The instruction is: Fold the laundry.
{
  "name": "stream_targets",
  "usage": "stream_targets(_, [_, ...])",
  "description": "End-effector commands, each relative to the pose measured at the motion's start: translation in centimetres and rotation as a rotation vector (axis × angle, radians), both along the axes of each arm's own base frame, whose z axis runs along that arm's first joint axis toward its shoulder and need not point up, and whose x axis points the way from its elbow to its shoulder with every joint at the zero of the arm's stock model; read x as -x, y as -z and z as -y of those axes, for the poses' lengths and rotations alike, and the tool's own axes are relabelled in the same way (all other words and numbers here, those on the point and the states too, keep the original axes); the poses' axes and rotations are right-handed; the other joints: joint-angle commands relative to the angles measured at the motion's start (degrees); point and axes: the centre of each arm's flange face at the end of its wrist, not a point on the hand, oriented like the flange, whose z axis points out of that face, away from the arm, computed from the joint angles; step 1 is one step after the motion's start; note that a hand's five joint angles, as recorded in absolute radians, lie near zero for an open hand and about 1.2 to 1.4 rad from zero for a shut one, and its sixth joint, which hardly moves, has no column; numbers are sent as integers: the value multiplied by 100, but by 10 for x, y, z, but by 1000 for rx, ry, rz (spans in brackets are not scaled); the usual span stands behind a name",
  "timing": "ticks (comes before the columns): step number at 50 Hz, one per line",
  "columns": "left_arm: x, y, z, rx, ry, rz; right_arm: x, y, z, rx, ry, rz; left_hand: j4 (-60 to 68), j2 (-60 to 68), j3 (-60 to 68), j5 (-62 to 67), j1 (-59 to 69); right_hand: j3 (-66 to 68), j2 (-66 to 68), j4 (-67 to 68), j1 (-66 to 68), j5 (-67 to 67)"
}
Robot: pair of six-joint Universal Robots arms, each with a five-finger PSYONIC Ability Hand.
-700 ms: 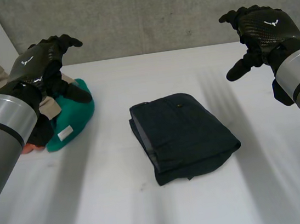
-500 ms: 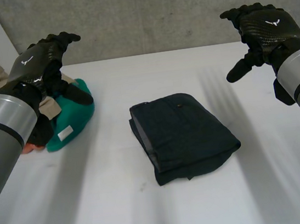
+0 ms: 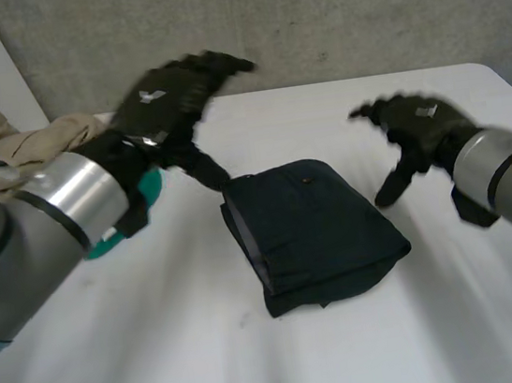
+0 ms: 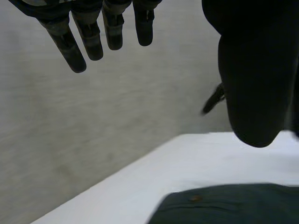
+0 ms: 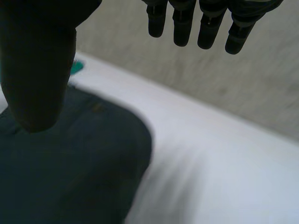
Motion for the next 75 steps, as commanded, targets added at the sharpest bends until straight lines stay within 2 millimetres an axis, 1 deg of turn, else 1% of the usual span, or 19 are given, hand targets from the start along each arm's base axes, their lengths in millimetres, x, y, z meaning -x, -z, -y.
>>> stream_targets(1, [34, 14, -13, 59, 196, 85, -3, 61, -1, -186, -69, -20, -150, -169, -183, -274, -147, -154, -184, -154, -204, -230])
stream_targets(7, [55, 18, -15, 63, 248, 99, -9, 99, 5, -180, -114, 3, -150, -169, -183, -274, -147, -154, -184, -154, -204, -230])
stream_targets(13, [73, 20, -23, 75, 298, 93, -13, 120, 9, -155, -120, 12, -150, -169, -183, -274, -147, -154, -184, -154, -204, -230])
stream_targets(18, [79, 25, -27, 69, 319, 96, -16, 127, 13, -134, -126, 20, -150, -169, -183, -274, -147, -154, -184, -154, -204, -230])
stream_targets(19, [80, 26, -28, 67, 322, 97, -17, 128, 13, -128, -128, 21, -150, -169, -183, -274, -147, 70, 40, 70, 20, -6])
stream_targets(20, [81, 27, -28, 65, 324, 98, -17, 129, 15, -115, -129, 25, -150, -169, -183, -274, -147, 1455, 1425, 1455, 1405, 1379])
stream_targets(23, [81, 29, -28, 61, 324, 100, -18, 128, 19, -84, -127, 35, -150, -169, -183, -274, -147, 6826, 6796, 6826, 6776, 6750])
stream_targets(31, [81, 28, -27, 64, 318, 98, -11, 116, 51, 33, -80, 73, -150, -169, -183, -274, -147, 6846, 6816, 6846, 6796, 6770])
stream_targets(34, [81, 25, -26, 73, 311, 93, -4, 120, 79, 62, -23, 74, -150, -169, -183, -274, -147, 6846, 6816, 6846, 6796, 6770])
stream_targets(35, [81, 24, -26, 76, 309, 91, -1, 118, 88, 74, -4, 77, -150, -169, -183, -274, -147, 6846, 6816, 6846, 6796, 6770])
stream_targets(38, [81, 20, -27, 82, 309, 86, 31, 108, 137, 151, 154, 72, -150, -169, -183, -274, -147, 6846, 6816, 6846, 6796, 6770])
stream_targets(42, [80, 14, -28, 94, 306, 76, 61, 104, 180, 221, 275, 67, -150, -169, -183, -274, -147, 6846, 6816, 6846, 6796, 6770])
stream_targets(45, [79, 9, -29, 104, 305, 70, 77, 104, 199, 240, 319, 65, -150, -169, -183, -274, -147, 6846, 6816, 6846, 6796, 6770])
stream_targets(46, [79, 8, -30, 109, 305, 68, 92, 105, 212, 250, 355, 63, -150, -169, -183, -274, -147, 6846, 6816, 6846, 6796, 6770])
stream_targets(49, [79, 6, -30, 112, 306, 65, 114, 112, 233, 259, 404, 56, -150, -169, -183, -274, -147, 6846, 6816, 6846, 6796, 6770])
stream_targets(55, [81, 2, -33, 121, 313, 58, 137, 114, 263, 320, 475, 49, -150, -169, -183, -274, -147, 6846, 6816, 6846, 6796, 6770])
stream_targets(61, [84, 0, -36, 126, 325, 52, 176, 114, 290, 362, 557, 39, -150, -169, -183, -274, -147, 6846, 6816, 6846, 6796, 6770])
stream_targets(74, [87, 3, -39, 122, 336, 55, 188, 118, 296, 358, 580, 33, -150, -169, -183, -274, -147, 6846, 6816, 6846, 6796, 6770])
stream_targets(75, [87, 3, -39, 122, 336, 55, 188, 119, 296, 357, 581, 31, -150, -169, -183, -274, -147, 5486, 5456, 5486, 5436, 5410])
